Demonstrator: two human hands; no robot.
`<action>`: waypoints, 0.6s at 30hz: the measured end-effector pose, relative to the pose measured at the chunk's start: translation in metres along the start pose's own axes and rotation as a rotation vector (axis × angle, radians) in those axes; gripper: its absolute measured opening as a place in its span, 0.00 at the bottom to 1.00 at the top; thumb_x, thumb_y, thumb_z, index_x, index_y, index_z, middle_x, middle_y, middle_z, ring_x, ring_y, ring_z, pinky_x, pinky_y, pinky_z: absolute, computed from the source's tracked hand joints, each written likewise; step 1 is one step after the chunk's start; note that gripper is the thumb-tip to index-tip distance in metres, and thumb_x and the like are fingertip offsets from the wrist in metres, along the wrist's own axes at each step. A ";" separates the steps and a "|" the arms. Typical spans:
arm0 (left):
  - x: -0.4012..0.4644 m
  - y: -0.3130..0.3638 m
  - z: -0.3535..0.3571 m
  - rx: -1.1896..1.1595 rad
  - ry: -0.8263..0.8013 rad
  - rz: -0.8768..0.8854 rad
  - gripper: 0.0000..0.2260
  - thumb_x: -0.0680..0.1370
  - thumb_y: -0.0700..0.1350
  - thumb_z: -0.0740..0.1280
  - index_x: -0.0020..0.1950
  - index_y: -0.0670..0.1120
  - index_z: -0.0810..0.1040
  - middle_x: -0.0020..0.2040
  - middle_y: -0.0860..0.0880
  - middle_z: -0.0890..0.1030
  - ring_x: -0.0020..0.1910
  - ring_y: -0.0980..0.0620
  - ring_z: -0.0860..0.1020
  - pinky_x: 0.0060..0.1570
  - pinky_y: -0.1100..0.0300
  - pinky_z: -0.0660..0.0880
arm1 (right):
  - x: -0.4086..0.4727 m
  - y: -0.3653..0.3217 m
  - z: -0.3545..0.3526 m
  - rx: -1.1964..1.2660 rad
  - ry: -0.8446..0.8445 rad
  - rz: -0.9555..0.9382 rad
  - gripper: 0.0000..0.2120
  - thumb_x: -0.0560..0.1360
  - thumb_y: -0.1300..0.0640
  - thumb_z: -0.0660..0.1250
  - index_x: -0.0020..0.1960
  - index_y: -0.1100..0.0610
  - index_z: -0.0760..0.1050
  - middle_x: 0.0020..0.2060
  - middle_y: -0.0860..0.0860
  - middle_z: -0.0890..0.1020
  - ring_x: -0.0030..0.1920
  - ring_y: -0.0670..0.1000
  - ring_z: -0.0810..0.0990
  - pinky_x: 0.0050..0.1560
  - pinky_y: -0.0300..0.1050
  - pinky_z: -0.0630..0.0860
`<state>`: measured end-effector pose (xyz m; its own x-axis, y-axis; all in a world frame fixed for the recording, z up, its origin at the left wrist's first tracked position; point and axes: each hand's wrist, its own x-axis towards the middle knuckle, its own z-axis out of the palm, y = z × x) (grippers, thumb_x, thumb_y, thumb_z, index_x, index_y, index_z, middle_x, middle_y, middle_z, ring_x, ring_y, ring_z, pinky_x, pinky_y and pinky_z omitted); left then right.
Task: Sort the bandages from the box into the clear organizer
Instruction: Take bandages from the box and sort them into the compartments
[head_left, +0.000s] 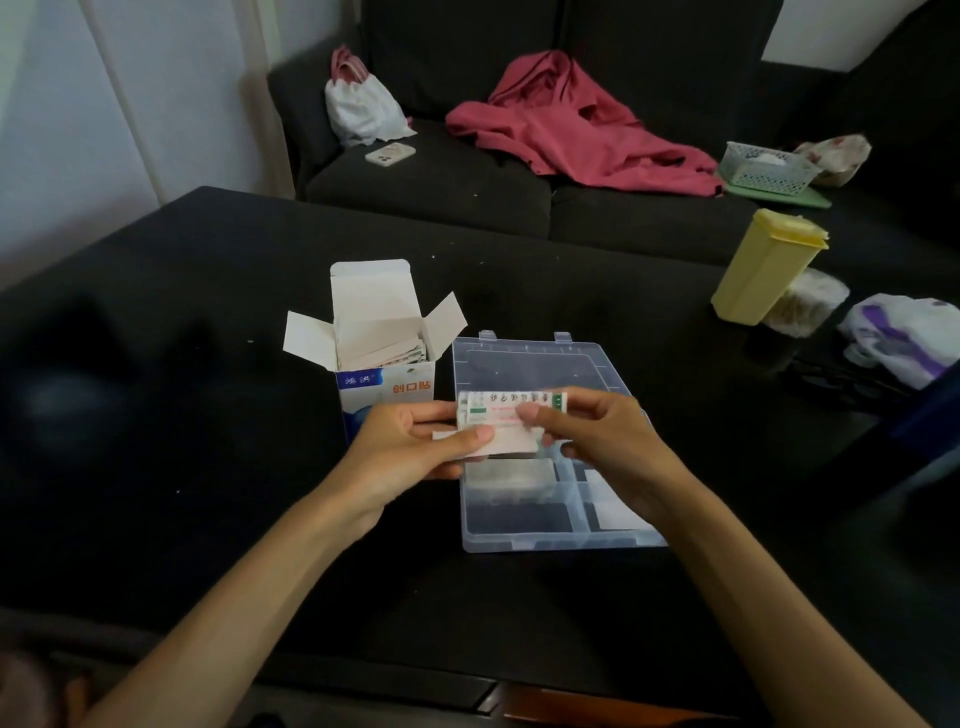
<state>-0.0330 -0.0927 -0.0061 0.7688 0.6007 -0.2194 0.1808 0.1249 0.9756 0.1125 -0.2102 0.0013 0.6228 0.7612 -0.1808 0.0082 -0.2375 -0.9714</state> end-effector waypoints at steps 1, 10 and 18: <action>0.001 0.001 -0.002 -0.003 0.009 -0.015 0.09 0.70 0.44 0.74 0.45 0.57 0.80 0.39 0.57 0.84 0.39 0.62 0.82 0.32 0.71 0.75 | 0.000 -0.001 -0.002 0.029 0.023 -0.047 0.04 0.70 0.57 0.71 0.44 0.53 0.81 0.36 0.46 0.85 0.35 0.43 0.81 0.34 0.31 0.76; -0.001 0.010 -0.006 -0.016 -0.050 -0.153 0.16 0.62 0.47 0.75 0.48 0.53 0.79 0.40 0.56 0.85 0.37 0.62 0.82 0.29 0.71 0.73 | -0.005 0.006 -0.014 -0.160 -0.132 -0.294 0.12 0.73 0.69 0.66 0.44 0.54 0.82 0.44 0.45 0.83 0.44 0.46 0.82 0.40 0.36 0.79; -0.001 0.006 -0.005 0.005 -0.016 -0.163 0.06 0.69 0.47 0.73 0.45 0.51 0.80 0.36 0.56 0.84 0.33 0.64 0.81 0.26 0.72 0.72 | -0.008 0.008 -0.018 -0.260 -0.171 -0.330 0.14 0.74 0.67 0.65 0.45 0.48 0.82 0.43 0.36 0.82 0.50 0.36 0.80 0.42 0.33 0.78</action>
<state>-0.0357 -0.0881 0.0002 0.7387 0.5601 -0.3750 0.3070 0.2158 0.9269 0.1214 -0.2286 -0.0024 0.4155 0.9054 0.0875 0.3944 -0.0926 -0.9143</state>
